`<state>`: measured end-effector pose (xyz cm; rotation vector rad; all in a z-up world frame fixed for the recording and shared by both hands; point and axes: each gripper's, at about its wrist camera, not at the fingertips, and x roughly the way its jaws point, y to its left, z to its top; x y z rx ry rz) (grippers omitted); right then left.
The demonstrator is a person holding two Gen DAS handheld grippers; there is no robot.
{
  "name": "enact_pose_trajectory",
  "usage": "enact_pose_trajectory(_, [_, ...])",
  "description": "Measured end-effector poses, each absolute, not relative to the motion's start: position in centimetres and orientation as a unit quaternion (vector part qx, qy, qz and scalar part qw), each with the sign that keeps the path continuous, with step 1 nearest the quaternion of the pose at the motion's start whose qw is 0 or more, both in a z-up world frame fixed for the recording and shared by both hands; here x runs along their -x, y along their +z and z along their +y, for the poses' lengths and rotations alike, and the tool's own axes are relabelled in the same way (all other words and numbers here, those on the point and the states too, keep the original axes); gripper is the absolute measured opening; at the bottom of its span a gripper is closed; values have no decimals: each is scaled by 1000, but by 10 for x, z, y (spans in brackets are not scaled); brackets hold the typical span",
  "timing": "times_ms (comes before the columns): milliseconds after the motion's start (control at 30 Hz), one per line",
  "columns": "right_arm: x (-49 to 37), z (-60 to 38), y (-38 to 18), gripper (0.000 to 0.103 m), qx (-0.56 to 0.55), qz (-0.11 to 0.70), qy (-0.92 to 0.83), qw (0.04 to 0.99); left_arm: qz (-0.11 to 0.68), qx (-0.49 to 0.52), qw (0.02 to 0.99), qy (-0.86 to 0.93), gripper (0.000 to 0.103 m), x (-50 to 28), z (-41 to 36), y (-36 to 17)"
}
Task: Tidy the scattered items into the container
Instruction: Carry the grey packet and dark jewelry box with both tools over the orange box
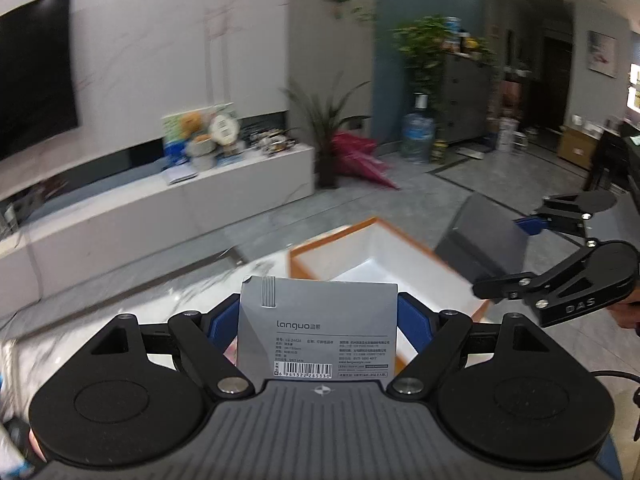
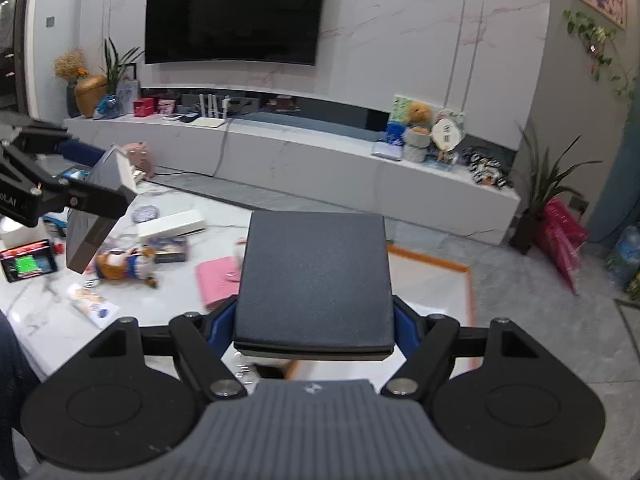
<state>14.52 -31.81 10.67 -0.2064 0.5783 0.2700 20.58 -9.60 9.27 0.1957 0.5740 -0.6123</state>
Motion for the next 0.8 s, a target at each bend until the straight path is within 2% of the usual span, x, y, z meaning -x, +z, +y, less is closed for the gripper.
enact_pose_trajectory(233, [-157,-350,113,78,106,278,101,949,273,-117,895,-332,95,-220,-145,91])
enact_pose_trajectory(800, [-194,-401,95,78,132,300,61,943,302,-132,865,-378,95,-255,-209,41])
